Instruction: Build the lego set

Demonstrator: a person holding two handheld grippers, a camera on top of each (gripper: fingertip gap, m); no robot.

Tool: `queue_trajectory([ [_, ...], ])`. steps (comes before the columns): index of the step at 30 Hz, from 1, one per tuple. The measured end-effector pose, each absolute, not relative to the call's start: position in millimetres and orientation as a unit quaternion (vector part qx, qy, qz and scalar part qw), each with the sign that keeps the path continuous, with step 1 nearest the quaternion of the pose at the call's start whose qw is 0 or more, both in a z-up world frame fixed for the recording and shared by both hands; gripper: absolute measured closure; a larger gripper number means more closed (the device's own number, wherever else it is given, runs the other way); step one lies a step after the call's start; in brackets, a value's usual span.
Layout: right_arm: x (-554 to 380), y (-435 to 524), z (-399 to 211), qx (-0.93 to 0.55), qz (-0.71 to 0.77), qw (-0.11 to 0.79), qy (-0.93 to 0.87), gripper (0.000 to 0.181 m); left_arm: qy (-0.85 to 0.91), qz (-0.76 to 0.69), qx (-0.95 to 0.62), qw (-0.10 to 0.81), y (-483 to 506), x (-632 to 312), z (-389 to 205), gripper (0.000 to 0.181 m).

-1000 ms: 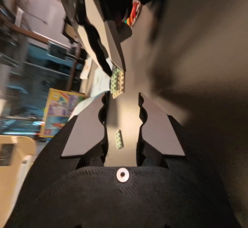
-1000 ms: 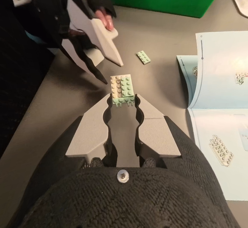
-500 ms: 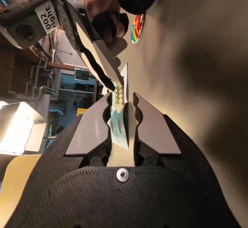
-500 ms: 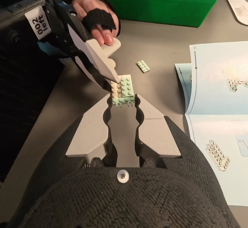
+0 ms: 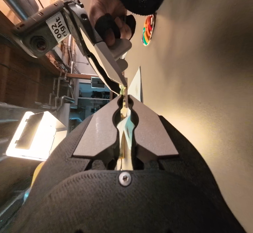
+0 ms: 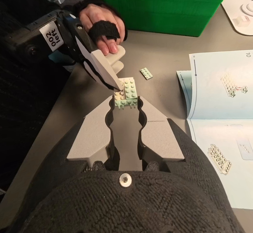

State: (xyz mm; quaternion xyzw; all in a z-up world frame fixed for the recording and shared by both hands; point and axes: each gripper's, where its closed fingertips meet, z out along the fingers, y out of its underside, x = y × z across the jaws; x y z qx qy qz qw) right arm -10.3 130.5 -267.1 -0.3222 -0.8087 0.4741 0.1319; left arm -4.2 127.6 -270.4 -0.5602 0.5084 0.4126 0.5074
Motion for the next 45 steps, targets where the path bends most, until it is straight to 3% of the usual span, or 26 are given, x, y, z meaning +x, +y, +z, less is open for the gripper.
queue_trajectory([
  [1,-10,131,-267,-0.322,0.472,0.135,-0.809,0.149,0.51,0.414,-0.559,0.505,128,-4,-270,0.176],
  [3,-11,131,-265,-0.319,0.471,0.151,-0.808,0.149,0.509,0.417,-0.558,0.505,128,-5,-269,0.177],
  [7,-17,135,-255,-0.297,0.45,0.244,-0.806,0.121,0.503,0.426,-0.561,0.5,129,-10,-265,0.177],
  [11,-22,133,-253,-0.209,0.345,0.408,-0.819,0.115,0.498,0.426,-0.568,0.498,130,-12,-265,0.177],
  [15,-28,129,-267,-0.13,0.195,0.506,-0.83,0.13,0.495,0.42,-0.571,0.503,131,-10,-264,0.177],
  [22,-37,134,-272,-0.072,0.074,0.577,-0.81,0.165,0.496,0.413,-0.573,0.505,132,-6,-265,0.177],
  [30,-36,132,-276,-0.026,0.017,0.603,-0.797,0.172,0.495,0.387,-0.592,0.505,128,-5,-272,0.177],
  [36,-32,121,-294,-0.075,0.103,0.546,-0.828,0.173,0.454,0.278,-0.653,0.538,119,-1,-285,0.177],
  [44,-35,115,-304,-0.112,0.163,0.505,-0.84,0.171,0.416,0.239,-0.684,0.549,116,-6,-290,0.176],
  [45,-34,115,-304,-0.117,0.171,0.5,-0.841,0.172,0.399,0.241,-0.683,0.562,116,-10,-285,0.163],
])
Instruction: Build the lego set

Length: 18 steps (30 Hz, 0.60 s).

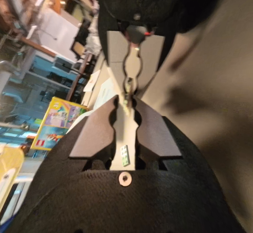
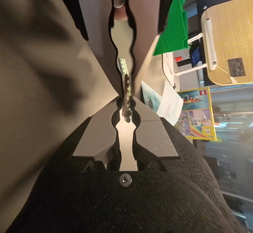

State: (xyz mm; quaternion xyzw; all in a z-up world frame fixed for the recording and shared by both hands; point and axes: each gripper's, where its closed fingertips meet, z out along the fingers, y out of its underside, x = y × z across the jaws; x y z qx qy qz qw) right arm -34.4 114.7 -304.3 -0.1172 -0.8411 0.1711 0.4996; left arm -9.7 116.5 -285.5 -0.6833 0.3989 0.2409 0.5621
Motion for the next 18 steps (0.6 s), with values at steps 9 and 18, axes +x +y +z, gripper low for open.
queue_trajectory([
  [9,-29,113,-305,-0.142,0.236,0.471,-0.838,0.173,0.414,0.194,-0.714,0.53,114,-12,-309,0.136],
  [18,-28,116,-311,-0.173,0.255,0.446,-0.841,0.174,0.434,0.256,-0.705,0.499,121,-20,-312,0.166],
])
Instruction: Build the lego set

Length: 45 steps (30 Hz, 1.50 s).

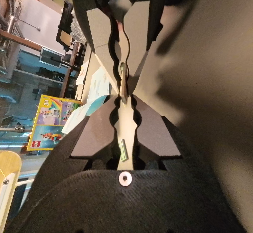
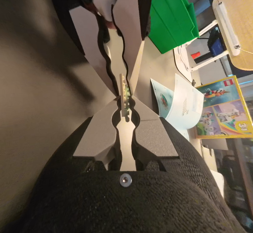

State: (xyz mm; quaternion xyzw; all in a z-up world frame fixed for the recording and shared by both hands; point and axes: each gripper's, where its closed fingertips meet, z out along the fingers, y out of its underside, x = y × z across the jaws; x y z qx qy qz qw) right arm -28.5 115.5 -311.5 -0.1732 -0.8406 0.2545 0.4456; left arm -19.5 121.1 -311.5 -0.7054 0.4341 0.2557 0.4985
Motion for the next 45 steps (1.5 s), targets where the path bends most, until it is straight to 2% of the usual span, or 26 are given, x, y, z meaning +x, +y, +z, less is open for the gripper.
queue_trajectory([
  [4,-31,118,-318,-0.158,0.192,0.468,-0.848,0.175,0.432,0.265,-0.713,0.484,122,-23,-316,0.173],
  [10,-36,119,-312,-0.195,0.241,0.465,-0.829,0.172,0.406,0.25,-0.723,0.5,123,-29,-312,0.173],
  [12,-36,123,-309,-0.235,0.277,0.44,-0.821,0.152,0.39,0.263,-0.733,0.491,124,-40,-313,0.173],
  [13,-35,126,-307,-0.241,0.284,0.437,-0.819,0.151,0.387,0.265,-0.735,0.49,124,-43,-313,0.173],
  [19,-34,133,-312,-0.199,0.225,0.468,-0.831,0.159,0.385,0.262,-0.74,0.485,124,-45,-314,0.173],
  [21,-35,135,-311,-0.186,0.201,0.486,-0.83,0.173,0.394,0.268,-0.737,0.48,123,-43,-316,0.173],
  [29,-29,126,-308,-0.163,0.231,0.476,-0.833,0.175,0.389,0.223,-0.735,0.509,113,-34,-309,0.173],
  [33,-28,120,-299,-0.146,0.259,0.489,-0.82,0.175,0.345,0.139,-0.755,0.54,100,-31,-300,0.15],
  [36,-29,117,-296,-0.137,0.267,0.491,-0.818,0.175,0.359,0.154,-0.724,0.569,91,-27,-286,0.157],
  [40,-32,112,-296,-0.121,0.253,0.497,-0.822,0.174,0.397,0.188,-0.713,0.546,83,-19,-290,0.151],
  [42,-34,111,-290,-0.103,0.244,0.518,-0.813,0.175,0.343,0.134,-0.752,0.548,81,-22,-291,0.137],
  [45,-35,108,-271,-0.065,0.23,0.574,-0.783,0.175,0.218,-0.034,-0.798,0.561,77,-19,-285,0.118],
])
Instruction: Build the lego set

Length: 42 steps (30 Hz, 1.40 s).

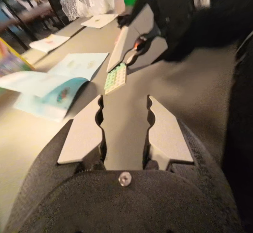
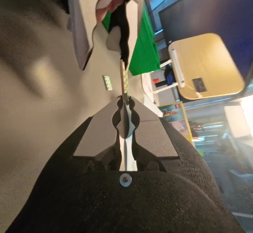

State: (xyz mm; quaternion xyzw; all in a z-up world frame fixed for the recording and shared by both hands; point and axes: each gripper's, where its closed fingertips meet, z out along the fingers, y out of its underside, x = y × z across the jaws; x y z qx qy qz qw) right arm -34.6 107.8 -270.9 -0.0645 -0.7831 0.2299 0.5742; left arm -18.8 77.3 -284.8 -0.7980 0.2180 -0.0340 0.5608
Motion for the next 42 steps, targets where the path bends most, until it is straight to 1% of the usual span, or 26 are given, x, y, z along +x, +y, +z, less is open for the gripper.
queue_trajectory([
  [3,-35,101,-257,-0.028,0.213,0.615,-0.758,0.175,0.134,-0.147,-0.782,0.591,75,-16,-267,0.127],
  [6,-36,93,-253,-0.006,0.201,0.63,-0.75,0.173,0.085,-0.189,-0.764,0.611,74,-21,-255,0.135],
  [8,-37,90,-253,-0.001,0.2,0.633,-0.748,0.173,0.067,-0.211,-0.754,0.619,72,-23,-250,0.146],
  [13,-39,86,-256,0.004,0.195,0.63,-0.752,0.173,0.061,-0.217,-0.76,0.61,68,-26,-256,0.147],
  [15,-40,83,-258,-0.002,0.216,0.619,-0.755,0.173,0.058,-0.207,-0.766,0.605,63,-29,-258,0.147],
  [16,-42,84,-262,-0.016,0.229,0.602,-0.765,0.166,0.054,-0.192,-0.773,0.602,60,-34,-261,0.147],
  [17,-44,87,-269,-0.04,0.252,0.57,-0.781,0.151,0.047,-0.178,-0.779,0.599,54,-40,-262,0.147],
  [18,-45,87,-277,-0.067,0.294,0.518,-0.8,0.142,0.038,-0.165,-0.783,0.598,48,-46,-263,0.147],
  [19,-44,85,-284,-0.095,0.345,0.454,-0.816,0.139,0.03,-0.151,-0.788,0.595,40,-52,-265,0.147],
  [20,-46,84,-288,-0.125,0.388,0.391,-0.825,0.139,0.026,-0.138,-0.794,0.591,33,-56,-267,0.147],
  [22,-59,86,-296,-0.173,0.422,0.296,-0.839,0.141,0.024,-0.117,-0.804,0.582,20,-61,-271,0.147],
  [27,-90,85,-329,-0.194,0.385,0.153,-0.889,0.143,0.037,-0.078,-0.819,0.567,2,-66,-277,0.147],
  [29,-97,80,-334,-0.19,0.382,0.123,-0.896,0.147,0.044,-0.078,-0.82,0.565,0,-65,-277,0.147],
  [32,-103,79,-335,-0.184,0.372,0.113,-0.903,0.158,0.051,-0.07,-0.822,0.562,0,-65,-279,0.147],
  [33,-100,77,-336,-0.178,0.371,0.105,-0.905,0.166,0.052,-0.069,-0.821,0.564,0,-66,-278,0.147],
  [36,-101,81,-334,-0.185,0.353,0.118,-0.91,0.167,0.049,-0.074,-0.816,0.571,3,-68,-277,0.147],
  [38,-99,76,-309,-0.182,0.4,0.129,-0.889,0.168,0.046,-0.078,-0.813,0.576,6,-69,-276,0.147],
  [41,-75,48,-251,-0.137,0.525,0.086,-0.836,0.168,0.046,-0.087,-0.807,0.582,12,-67,-275,0.147],
  [42,-66,39,-241,-0.121,0.543,0.071,-0.828,0.168,0.046,-0.091,-0.804,0.586,14,-65,-274,0.147],
])
